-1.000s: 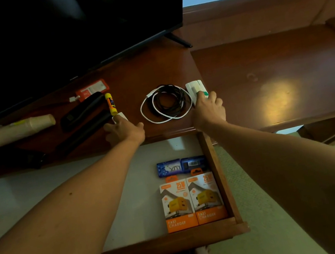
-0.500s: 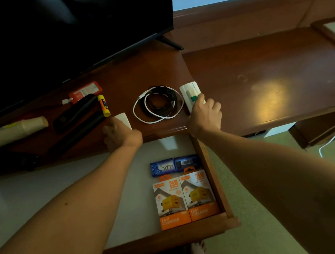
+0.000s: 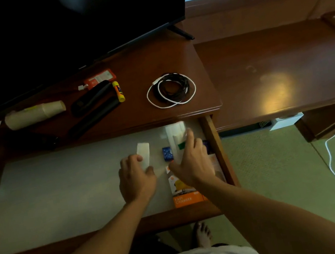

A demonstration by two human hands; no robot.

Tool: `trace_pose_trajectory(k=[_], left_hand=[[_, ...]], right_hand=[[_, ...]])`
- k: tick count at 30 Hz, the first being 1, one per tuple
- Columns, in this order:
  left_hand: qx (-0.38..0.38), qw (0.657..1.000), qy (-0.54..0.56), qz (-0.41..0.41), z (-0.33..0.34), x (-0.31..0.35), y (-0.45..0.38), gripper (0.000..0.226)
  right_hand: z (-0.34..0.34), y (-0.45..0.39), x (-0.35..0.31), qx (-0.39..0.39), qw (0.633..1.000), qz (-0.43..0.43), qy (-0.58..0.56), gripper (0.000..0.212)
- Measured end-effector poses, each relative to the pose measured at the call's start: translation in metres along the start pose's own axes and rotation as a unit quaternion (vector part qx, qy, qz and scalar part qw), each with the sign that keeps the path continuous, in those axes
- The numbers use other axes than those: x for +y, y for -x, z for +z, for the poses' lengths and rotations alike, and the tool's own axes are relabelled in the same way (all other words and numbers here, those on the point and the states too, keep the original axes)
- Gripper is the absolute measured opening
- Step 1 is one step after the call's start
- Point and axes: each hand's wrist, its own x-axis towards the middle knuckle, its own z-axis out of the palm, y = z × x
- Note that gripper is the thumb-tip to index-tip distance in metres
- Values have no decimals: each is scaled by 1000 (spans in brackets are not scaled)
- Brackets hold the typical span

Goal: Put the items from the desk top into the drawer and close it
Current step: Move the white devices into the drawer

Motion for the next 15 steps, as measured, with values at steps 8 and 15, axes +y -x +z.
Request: trace_pose_trajectory(k=[8, 15], left_hand=[[-166, 980, -85, -68, -10, -61, -12, 47], [-285, 946, -151, -35, -13, -84, -27, 87]], right_hand=[[58, 10, -42, -192, 975, 37, 108, 112], [72, 16, -64, -242, 940, -17, 241, 90]])
